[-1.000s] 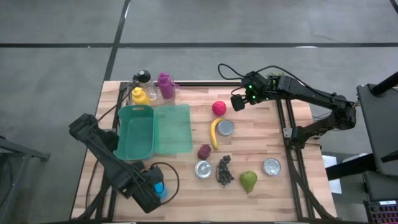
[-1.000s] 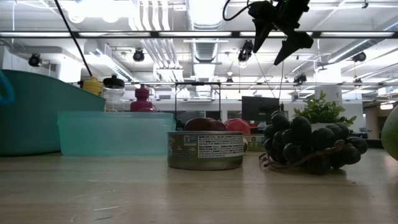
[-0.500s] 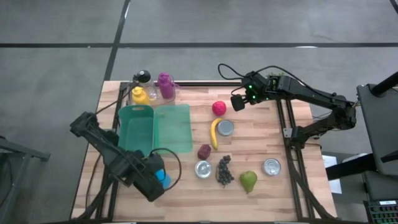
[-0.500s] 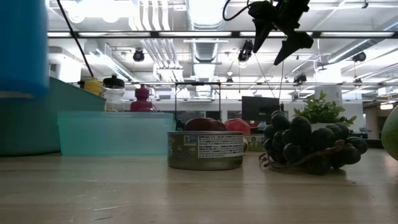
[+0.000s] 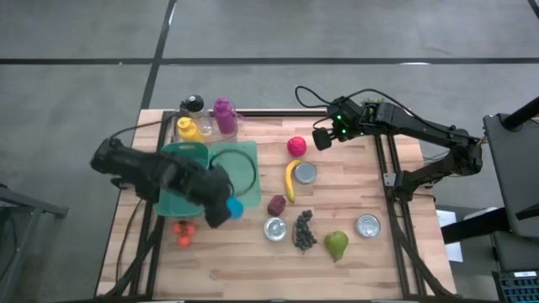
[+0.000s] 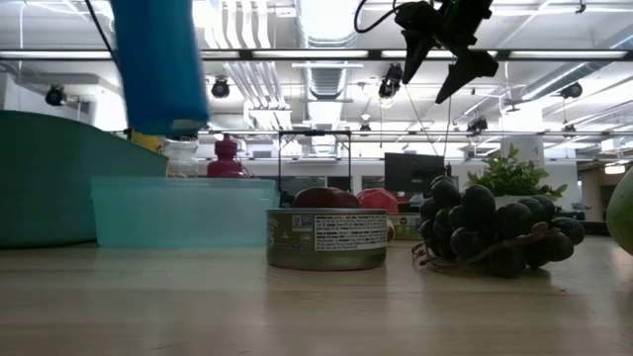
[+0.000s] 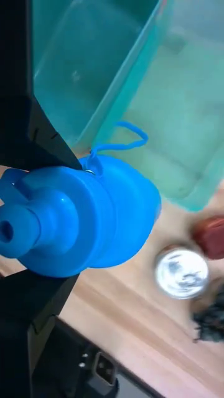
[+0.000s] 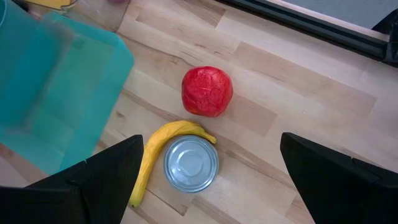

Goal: Pick & Place Food Item
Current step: Put the blue water bottle into the transparent bin, then put the tangerine into the green bin

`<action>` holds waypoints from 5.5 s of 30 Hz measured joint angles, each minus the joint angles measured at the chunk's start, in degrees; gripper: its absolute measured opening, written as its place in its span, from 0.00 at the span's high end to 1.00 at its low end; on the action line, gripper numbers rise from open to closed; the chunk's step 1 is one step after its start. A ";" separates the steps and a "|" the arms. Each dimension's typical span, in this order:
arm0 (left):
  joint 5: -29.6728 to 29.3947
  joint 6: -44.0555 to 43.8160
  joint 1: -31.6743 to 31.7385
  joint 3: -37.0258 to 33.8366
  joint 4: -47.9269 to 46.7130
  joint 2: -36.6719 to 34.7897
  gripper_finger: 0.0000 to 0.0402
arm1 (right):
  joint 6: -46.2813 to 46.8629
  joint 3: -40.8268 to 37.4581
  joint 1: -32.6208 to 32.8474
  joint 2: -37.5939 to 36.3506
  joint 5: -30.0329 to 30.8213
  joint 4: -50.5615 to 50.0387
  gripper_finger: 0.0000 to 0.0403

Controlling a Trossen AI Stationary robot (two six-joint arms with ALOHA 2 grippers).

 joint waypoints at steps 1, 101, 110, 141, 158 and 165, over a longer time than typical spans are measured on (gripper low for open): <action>-0.01 1.68 1.70 0.00 0.03 -0.77 0.47 | 0.02 -0.01 0.02 0.00 -0.02 0.00 0.06; 7.37 34.84 61.52 -2.43 6.97 16.04 0.47 | 0.02 0.00 0.00 0.00 -0.02 0.00 0.06; 8.01 35.73 61.91 -5.27 8.44 15.82 0.47 | 0.02 0.00 0.01 0.00 0.00 0.00 0.06; 10.56 35.89 61.84 -5.47 8.80 13.39 0.12 | 0.02 -0.02 0.00 0.02 0.00 0.00 0.06; 9.39 35.70 61.91 -5.44 8.19 7.72 0.12 | 0.02 0.00 0.00 0.00 0.00 0.00 0.06; 6.91 35.99 61.71 -5.49 10.22 2.55 0.12 | 0.01 -0.01 0.01 0.00 0.00 0.00 0.06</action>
